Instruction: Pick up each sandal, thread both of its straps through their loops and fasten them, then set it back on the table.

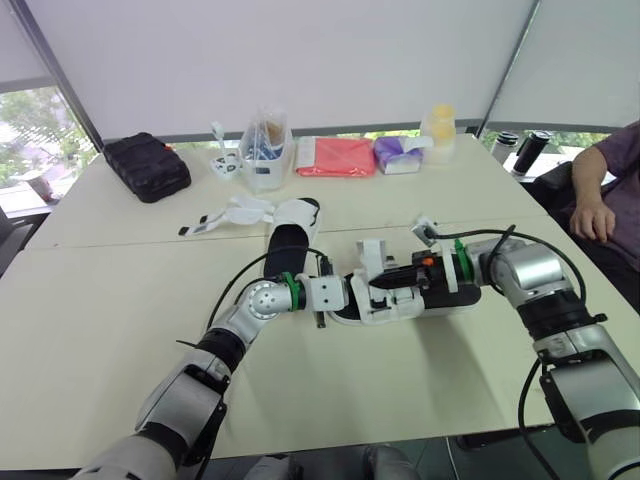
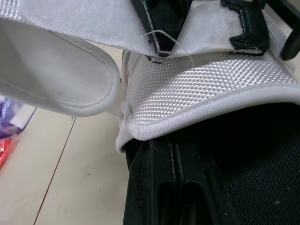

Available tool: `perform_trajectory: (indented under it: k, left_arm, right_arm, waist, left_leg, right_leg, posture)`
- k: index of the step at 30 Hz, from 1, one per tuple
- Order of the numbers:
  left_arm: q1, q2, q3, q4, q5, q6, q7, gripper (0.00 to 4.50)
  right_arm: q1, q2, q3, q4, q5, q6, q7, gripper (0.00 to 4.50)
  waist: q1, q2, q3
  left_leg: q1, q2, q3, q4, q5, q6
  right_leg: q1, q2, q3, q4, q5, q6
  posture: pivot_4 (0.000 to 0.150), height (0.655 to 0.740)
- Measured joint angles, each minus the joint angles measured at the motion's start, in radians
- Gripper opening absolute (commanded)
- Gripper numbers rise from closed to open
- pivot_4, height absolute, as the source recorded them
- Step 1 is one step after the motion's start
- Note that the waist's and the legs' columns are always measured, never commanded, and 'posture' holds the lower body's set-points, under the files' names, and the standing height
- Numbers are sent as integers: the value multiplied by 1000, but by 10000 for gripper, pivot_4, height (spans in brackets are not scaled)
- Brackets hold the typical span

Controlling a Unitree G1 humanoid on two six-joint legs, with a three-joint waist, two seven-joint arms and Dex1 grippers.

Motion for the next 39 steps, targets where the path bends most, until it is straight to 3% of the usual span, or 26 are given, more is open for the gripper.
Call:
perform_trajectory:
  k: [8,13,26,39]
  left_arm:
    - [4,0,0,-3,2,2,3,0]
    - [8,1,1,-4,3,3,11,0]
    - [19,3,1,-23,6,9,20,0]
    - [23,2,2,-29,12,9,25,0]
  right_arm:
    - [1,-6,16,-10,-20,8,83,730]
    - [8,24,13,-3,-49,-34,48,730]
    - [-38,35,-74,50,41,198,69,730]
    - [11,9,-3,14,-2,139,104,730]
  waist:
    - [0,0,0]
    - [-1,1,-1]
    - [0,1,-1]
    - [0,2,-1]
  left_leg:
    - [0,0,0,0,0,0]
    - [1,0,0,0,0,0]
    - [0,0,0,0,0,-1]
    - [0,0,0,0,0,-1]
  right_leg:
    - [0,0,0,0,0,0]
    - [0,0,0,0,0,0]
    - [0,0,0,1,0,0]
    - [0,0,0,1,0,0]
  posture:
    - [1500,7400]
    - [1500,7400]
    - [1500,7400]
    - [1500,7400]
